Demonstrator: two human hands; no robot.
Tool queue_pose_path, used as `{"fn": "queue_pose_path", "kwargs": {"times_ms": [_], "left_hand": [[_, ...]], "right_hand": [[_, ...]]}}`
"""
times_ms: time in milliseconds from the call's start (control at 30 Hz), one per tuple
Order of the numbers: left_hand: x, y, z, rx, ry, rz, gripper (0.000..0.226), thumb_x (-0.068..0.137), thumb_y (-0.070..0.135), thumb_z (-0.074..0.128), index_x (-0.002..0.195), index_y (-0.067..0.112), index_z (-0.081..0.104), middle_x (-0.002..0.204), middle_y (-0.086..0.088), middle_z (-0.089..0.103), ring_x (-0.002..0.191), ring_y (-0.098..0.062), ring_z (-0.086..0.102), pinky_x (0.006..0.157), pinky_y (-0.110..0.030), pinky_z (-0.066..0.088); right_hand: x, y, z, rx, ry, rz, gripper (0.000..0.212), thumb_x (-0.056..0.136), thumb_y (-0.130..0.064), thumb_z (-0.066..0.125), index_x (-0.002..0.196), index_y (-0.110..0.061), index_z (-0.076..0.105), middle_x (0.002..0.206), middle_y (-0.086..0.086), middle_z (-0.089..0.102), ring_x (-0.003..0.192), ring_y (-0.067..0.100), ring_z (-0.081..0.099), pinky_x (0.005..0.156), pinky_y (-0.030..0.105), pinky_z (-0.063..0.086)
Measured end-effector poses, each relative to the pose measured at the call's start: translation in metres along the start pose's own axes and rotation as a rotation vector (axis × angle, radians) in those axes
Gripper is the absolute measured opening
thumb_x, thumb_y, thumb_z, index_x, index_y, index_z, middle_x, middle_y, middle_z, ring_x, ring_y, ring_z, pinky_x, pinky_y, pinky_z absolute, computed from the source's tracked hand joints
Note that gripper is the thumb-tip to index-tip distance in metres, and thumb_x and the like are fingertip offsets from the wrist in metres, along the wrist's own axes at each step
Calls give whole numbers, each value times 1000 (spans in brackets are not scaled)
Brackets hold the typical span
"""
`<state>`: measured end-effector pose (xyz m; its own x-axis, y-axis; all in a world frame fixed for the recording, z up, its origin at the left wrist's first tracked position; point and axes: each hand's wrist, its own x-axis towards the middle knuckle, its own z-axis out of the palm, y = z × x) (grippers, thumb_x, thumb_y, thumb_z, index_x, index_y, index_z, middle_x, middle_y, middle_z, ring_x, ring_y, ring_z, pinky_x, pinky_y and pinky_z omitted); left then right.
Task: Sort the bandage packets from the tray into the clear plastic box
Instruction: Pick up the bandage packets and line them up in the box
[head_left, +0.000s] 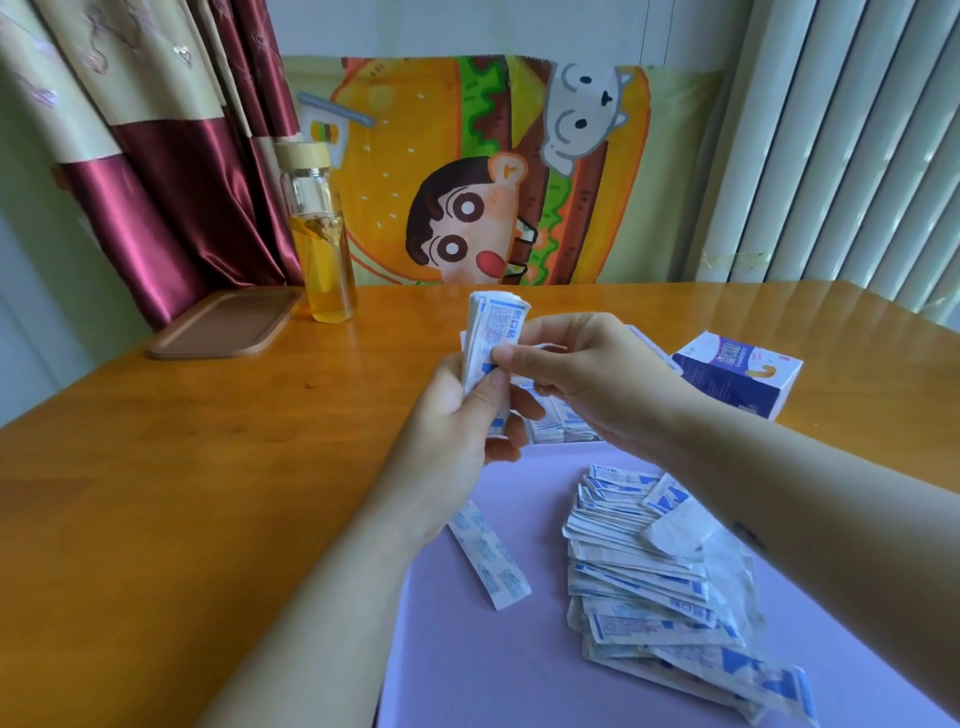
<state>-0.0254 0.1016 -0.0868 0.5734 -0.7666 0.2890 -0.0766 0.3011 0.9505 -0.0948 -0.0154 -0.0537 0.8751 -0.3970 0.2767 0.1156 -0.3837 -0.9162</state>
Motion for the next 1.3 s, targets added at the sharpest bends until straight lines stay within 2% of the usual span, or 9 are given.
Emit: {"fn": "queue_pose_path", "kwargs": {"times_ms": [200,367,600,733,867,1000,1067,1133,1300], "left_hand": [[13,-9,-14,85,229,49,13,98,19,45,104,31,44,103,9,63,90,-6,64,76,-27,54],[19,-29,-28,423,216,-11,41,93,1,39,117,33,46,123,19,47,122,0,39,96,-20,28],[21,-37,-32,427,166,-46,51,87,-7,34,117,33,44,125,17,48,123,-1,40,103,-22,30],[22,-38,-30,437,157,-47,52,86,-8,34,121,30,45,127,16,47,123,-2,41,98,-20,32],[24,-39,-30,440,165,-50,53,86,-8,34,123,28,46,123,17,47,121,-2,42,97,-20,33],[23,-39,-31,448,155,-52,54,86,-8,35,126,27,46,123,18,47,117,0,43,90,-16,34],[23,-39,-31,451,149,-55,55,86,-8,35,126,28,46,123,18,47,116,0,43,82,-9,35],[23,-39,-31,448,150,-59,56,86,-8,34,126,29,46,123,18,47,115,0,44,79,-6,34],[22,-38,-31,451,150,-59,56,87,-8,35,128,28,45,123,19,47,114,0,44,77,-5,34]], "right_hand": [[28,-9,-3,-8,155,-4,27,88,-19,64,62,-22,68,50,-13,56,54,7,43,59,21,39],[69,7,-27,-156,300,348,10,85,-23,68,89,-14,69,76,-1,66,66,8,55,59,20,44],[100,38,-18,-104,149,682,7,85,-4,65,87,1,60,80,11,66,73,16,64,81,28,55],[106,41,-8,-455,-26,757,17,87,-15,65,78,-6,54,86,8,61,82,18,58,92,28,47],[105,37,1,-741,-165,741,24,90,-27,61,101,-8,54,101,8,53,92,20,51,85,29,42],[109,37,10,-745,-245,837,17,91,-24,58,91,-7,57,76,1,57,57,8,56,52,15,44],[108,39,10,-795,-257,830,18,90,-23,59,101,-8,60,74,-2,55,63,7,60,43,14,39],[107,40,10,-808,-293,757,25,91,-17,58,114,-8,59,80,-1,54,82,13,62,44,15,38],[106,39,12,-1091,-266,669,19,86,-32,60,81,-14,61,89,3,59,76,17,53,71,23,40]]}}
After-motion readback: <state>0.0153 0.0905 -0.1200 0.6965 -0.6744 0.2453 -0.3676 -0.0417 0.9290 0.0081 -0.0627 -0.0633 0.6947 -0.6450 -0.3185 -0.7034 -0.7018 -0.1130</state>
